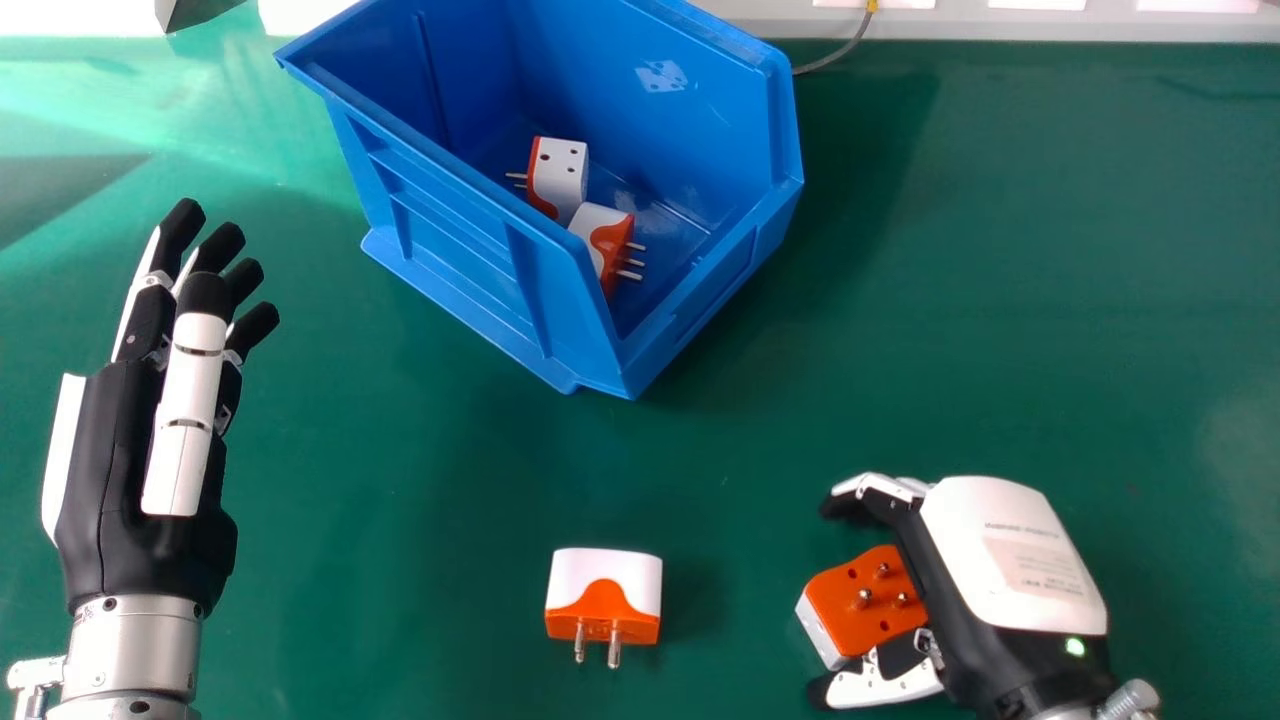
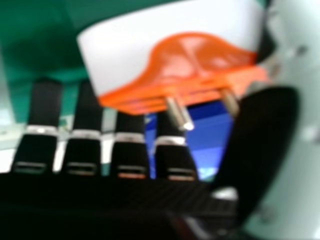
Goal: Pick all objects and put in blue box
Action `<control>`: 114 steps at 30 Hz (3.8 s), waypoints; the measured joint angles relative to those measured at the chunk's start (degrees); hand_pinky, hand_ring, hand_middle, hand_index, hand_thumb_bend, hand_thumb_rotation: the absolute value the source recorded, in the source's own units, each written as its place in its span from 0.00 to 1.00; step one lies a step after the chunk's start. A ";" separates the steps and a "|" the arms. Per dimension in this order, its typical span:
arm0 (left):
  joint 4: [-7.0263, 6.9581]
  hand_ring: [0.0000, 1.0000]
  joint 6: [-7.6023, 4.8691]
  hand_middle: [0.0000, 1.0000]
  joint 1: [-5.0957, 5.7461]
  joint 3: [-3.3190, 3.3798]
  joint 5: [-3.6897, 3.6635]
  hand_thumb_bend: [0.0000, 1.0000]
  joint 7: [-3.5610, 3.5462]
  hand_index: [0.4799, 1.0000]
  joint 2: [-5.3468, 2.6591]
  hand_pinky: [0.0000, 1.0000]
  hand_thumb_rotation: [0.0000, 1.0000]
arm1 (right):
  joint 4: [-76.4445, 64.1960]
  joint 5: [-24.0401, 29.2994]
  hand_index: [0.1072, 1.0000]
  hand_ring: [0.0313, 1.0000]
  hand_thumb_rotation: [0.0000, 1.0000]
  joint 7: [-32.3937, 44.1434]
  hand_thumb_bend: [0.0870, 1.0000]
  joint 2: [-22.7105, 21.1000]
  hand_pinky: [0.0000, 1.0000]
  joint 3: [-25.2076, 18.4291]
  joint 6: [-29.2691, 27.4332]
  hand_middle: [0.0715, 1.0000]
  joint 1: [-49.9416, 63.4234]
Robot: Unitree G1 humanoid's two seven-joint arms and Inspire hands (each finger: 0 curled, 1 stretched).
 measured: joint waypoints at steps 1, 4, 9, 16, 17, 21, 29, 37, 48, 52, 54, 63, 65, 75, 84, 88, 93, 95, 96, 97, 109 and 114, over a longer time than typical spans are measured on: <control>0.00 0.92 0.01 0.93 -0.11 0.00 0.00 0.49 -0.12 0.88 0.01 0.89 0.77 | 0.08 0.38 0.55 0.50 0.02 0.36 0.53 0.00 0.43 -0.27 0.05 0.54 -0.28; 0.00 0.92 0.03 0.93 -0.12 0.16 -0.07 0.49 -0.08 0.88 0.05 0.89 0.77 | -0.15 0.47 0.54 0.48 0.02 1.29 0.51 -0.01 0.40 -0.72 0.27 0.52 -0.41; 0.00 0.91 0.11 0.93 -0.16 0.16 -0.19 0.49 -0.21 0.87 0.06 0.89 0.77 | -0.92 0.39 0.51 0.45 0.01 2.55 0.49 0.08 0.36 -0.72 1.21 0.50 -0.39; 0.00 0.91 0.20 0.92 -0.17 0.17 0.11 0.49 -0.04 0.86 0.12 0.89 0.77 | -1.57 0.35 0.48 0.43 0.01 2.94 0.47 0.09 0.33 -0.74 1.56 0.49 -0.41; 0.00 0.91 0.20 0.92 -0.17 0.17 0.19 0.49 -0.03 0.86 0.14 0.89 0.77 | -1.61 0.38 0.48 0.43 0.00 3.12 0.46 0.09 0.33 -0.80 1.55 0.49 -0.43; 0.00 0.91 0.43 0.92 -0.17 0.18 0.18 0.49 -0.10 0.85 0.16 0.89 0.77 | -1.76 0.43 0.47 0.42 0.00 4.06 0.46 0.07 0.32 -1.02 1.60 0.48 -0.66; 0.00 0.91 0.45 0.92 -0.17 0.32 -0.01 0.49 -0.67 0.85 0.47 0.89 0.77 | -1.69 0.21 0.47 0.41 0.00 4.24 0.45 0.09 0.30 -1.04 2.25 0.46 -0.97; 0.00 0.90 0.44 0.91 -0.17 0.34 0.01 0.48 -0.72 0.83 0.53 0.88 0.77 | -0.92 -0.40 0.45 0.29 0.00 3.32 0.46 0.11 0.22 -0.96 2.46 0.44 -1.34; 0.00 0.90 0.45 0.91 -0.20 0.35 -0.18 0.48 -0.72 0.83 0.56 0.89 0.77 | -0.47 1.98 0.44 0.23 0.00 4.13 0.46 0.35 0.18 -1.58 2.81 0.40 -1.89; 0.00 0.90 0.44 0.91 -0.20 0.35 -0.17 0.48 -0.75 0.83 0.57 0.89 0.77 | -0.49 2.92 0.43 0.21 0.03 4.48 0.46 0.42 0.16 -2.34 2.90 0.36 -2.05; 0.00 0.91 0.45 0.91 -0.19 0.35 -0.17 0.48 -0.72 0.83 0.56 0.89 0.78 | -0.52 3.00 0.43 0.22 0.06 4.56 0.45 0.42 0.17 -2.56 3.32 0.34 -2.23; 0.00 0.91 0.44 0.92 -0.20 0.30 -0.16 0.48 -0.68 0.84 0.54 0.89 0.78 | -0.78 4.21 0.42 0.28 0.11 5.04 0.44 -0.01 0.23 -3.46 3.25 0.37 -2.37; 0.00 0.91 0.44 0.92 -0.20 0.30 -0.17 0.48 -0.65 0.85 0.51 0.89 0.77 | -1.02 4.28 0.42 0.28 0.11 5.31 0.44 -0.35 0.23 -3.96 3.50 0.37 -2.33; -0.63 0.91 0.91 0.92 -0.11 0.04 -0.06 0.48 0.10 0.86 0.28 0.89 0.77 | -7.55 4.89 0.42 0.27 0.12 9.59 0.44 -0.75 0.22 -6.33 6.43 0.34 0.24; -1.16 0.92 0.90 0.93 0.01 -0.04 0.08 0.48 0.32 0.88 0.27 0.89 0.77 | -14.72 4.82 0.41 0.23 0.12 10.72 0.44 -0.84 0.20 -7.63 5.84 0.29 2.24; -1.16 0.92 0.90 0.93 0.05 -0.04 0.06 0.48 0.27 0.89 0.27 0.89 0.77 | -17.19 4.37 0.41 0.21 0.12 11.08 0.44 -1.26 0.19 -8.22 4.76 0.26 3.19; -1.16 0.92 0.95 0.94 0.15 -0.05 0.02 0.49 0.16 0.90 0.27 0.90 0.77 | -21.29 4.05 0.41 0.18 0.12 11.14 0.43 -1.74 0.17 -9.34 3.40 0.21 4.15; -1.16 0.92 0.98 0.94 0.21 -0.05 0.00 0.49 0.08 0.90 0.27 0.90 0.77 | -23.21 4.02 0.41 0.17 0.12 11.33 0.43 -1.76 0.16 -9.89 3.13 0.19 4.42; -1.16 0.92 0.98 0.94 0.25 -0.05 0.00 0.49 0.00 0.90 0.27 0.90 0.77 | -24.11 4.01 0.41 0.17 0.12 11.56 0.43 -1.73 0.16 -10.12 3.09 0.19 4.58; -1.15 0.92 0.98 0.94 0.27 -0.05 -0.01 0.49 -0.15 0.89 0.27 0.90 0.76 | -25.03 4.01 0.41 0.16 0.12 11.95 0.43 -1.69 0.16 -10.25 3.12 0.19 4.74; -0.98 0.93 0.98 0.94 0.21 -0.04 -0.02 0.52 -1.08 0.90 0.32 0.90 0.75 | -30.72 5.13 0.41 0.13 0.12 14.67 0.43 0.47 0.14 -11.57 1.07 0.14 1.92; -0.89 0.93 0.99 0.94 -0.06 -0.04 -0.09 0.52 -1.24 0.90 0.33 0.90 0.75 | -30.30 4.31 0.41 0.15 0.12 15.12 0.43 0.45 0.15 -11.89 0.15 0.17 -4.65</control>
